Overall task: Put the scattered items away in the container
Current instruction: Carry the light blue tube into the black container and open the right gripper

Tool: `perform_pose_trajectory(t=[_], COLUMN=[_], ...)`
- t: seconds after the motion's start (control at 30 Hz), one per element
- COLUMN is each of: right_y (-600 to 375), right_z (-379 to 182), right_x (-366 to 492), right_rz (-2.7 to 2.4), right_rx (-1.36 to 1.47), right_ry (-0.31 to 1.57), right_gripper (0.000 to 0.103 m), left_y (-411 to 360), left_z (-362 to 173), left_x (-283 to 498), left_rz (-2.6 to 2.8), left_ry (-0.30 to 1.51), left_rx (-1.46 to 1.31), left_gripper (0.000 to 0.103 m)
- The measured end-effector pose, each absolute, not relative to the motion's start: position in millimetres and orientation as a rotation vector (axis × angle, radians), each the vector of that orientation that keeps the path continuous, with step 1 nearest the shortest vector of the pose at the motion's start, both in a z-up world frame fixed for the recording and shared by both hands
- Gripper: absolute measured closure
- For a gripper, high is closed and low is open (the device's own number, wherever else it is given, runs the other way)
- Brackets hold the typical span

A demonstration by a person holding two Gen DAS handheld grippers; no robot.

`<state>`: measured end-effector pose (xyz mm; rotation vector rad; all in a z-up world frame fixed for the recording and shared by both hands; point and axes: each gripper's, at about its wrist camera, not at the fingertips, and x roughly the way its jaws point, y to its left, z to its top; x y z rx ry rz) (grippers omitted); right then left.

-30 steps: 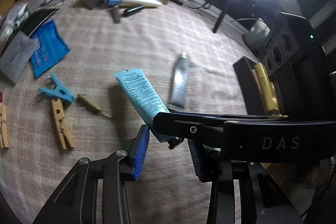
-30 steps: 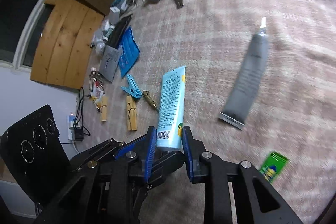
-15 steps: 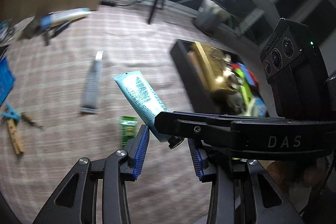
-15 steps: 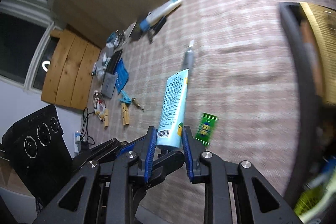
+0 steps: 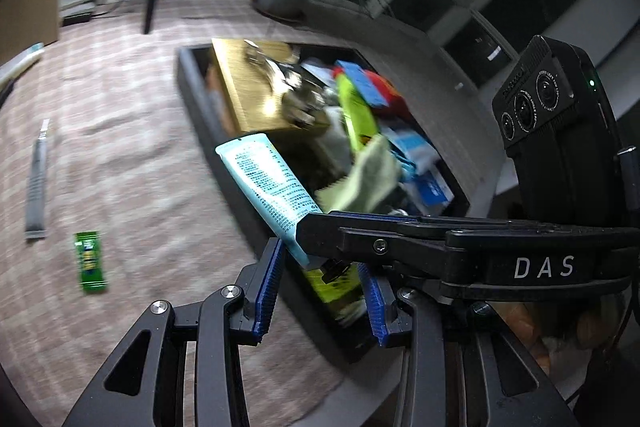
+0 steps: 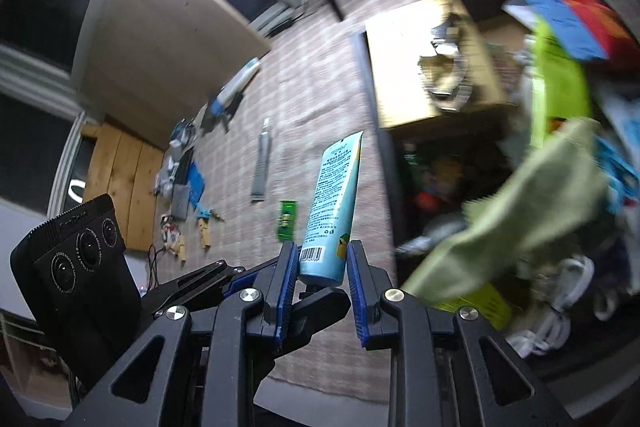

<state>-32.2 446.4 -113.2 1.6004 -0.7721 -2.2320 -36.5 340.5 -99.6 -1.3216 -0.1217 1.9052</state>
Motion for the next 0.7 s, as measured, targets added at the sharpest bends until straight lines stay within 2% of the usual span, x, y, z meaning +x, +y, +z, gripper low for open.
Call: perform_pose_trajectory(t=[0.47, 0.7], right_y=[503, 510], right_z=[-114, -105], right_x=[-6, -6], right_rz=[-2.294, -2.361], right_rx=[1.635, 1.626], right_ry=[-0.878, -0.853], right_gripper=[0.08, 0.078], left_y=[396, 395], left_z=[-101, -92], left_x=[-23, -27], left_rz=[1.81, 1.836], left_ry=[-0.058, -0.057], left_rx=[-1.316, -1.288], left_gripper=[0.063, 0.062])
